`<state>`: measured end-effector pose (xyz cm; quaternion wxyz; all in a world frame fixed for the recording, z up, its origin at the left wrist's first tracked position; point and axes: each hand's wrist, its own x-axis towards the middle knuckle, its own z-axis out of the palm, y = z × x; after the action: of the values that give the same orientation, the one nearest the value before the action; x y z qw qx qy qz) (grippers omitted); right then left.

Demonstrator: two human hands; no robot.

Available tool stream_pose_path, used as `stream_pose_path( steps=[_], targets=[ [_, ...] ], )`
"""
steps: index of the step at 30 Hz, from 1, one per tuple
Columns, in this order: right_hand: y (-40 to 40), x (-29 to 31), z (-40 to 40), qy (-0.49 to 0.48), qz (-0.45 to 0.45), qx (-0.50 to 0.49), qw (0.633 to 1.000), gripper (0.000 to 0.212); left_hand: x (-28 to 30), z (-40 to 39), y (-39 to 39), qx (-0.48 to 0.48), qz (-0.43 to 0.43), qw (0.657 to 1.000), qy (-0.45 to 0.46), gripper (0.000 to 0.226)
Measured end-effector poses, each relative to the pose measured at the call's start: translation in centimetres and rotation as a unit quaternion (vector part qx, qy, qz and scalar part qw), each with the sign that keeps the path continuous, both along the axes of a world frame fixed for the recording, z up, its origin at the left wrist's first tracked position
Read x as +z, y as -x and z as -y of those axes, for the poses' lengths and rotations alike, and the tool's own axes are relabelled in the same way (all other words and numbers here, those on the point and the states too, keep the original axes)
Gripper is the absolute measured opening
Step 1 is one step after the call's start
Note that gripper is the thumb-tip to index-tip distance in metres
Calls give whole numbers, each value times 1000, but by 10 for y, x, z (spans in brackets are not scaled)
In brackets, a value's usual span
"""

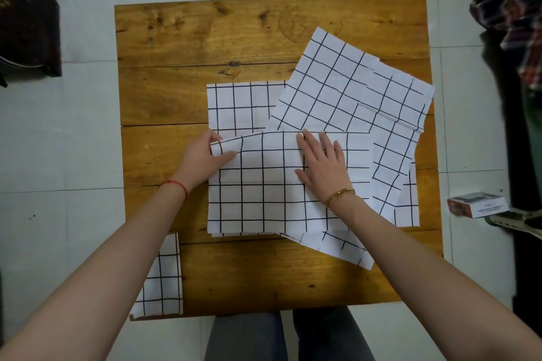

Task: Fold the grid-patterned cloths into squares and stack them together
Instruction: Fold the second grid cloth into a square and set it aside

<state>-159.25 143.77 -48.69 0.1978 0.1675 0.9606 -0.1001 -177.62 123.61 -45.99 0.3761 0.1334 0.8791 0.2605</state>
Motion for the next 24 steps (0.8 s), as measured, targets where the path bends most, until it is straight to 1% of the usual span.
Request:
stream_pose_path(
  steps=[2,3,4,7,8,11,14,17,19,24],
  targets=[
    [0,0,1,3,2,-3,1000,76,4,10,-8,10,50,999,14,30],
    [1,0,2,5,3,-4,1000,76,3,16,-12,3,60,998,23,25],
    [1,0,2,7,5,-5,1000,77,1,22,-16,-6,56,998,32,21],
    [1,1,3,7,9,-6,1000,78,0,35,-26,-15,1,999,42,30],
    [2,2,3,4,10,-4,1000,78,0,38,-28,-3,-9,999,33,29],
    [3,3,4,-6,11,5,1000,80,8,38,-35,51,5,999,-13,27],
    [6,3,9,-5,15,22,1000,82,21,35,-44,71,-13,996,-43,29],
    [9,2,19,-10,21,44,999,81,40,30,-54,64,-48,993,-90,32],
    [14,3,27,-4,22,47,999,81,54,25,-60,41,-74,988,-131,32],
    [24,1,45,11,26,41,999,82,70,4,-74,-10,-108,979,-171,14]
  ],
)
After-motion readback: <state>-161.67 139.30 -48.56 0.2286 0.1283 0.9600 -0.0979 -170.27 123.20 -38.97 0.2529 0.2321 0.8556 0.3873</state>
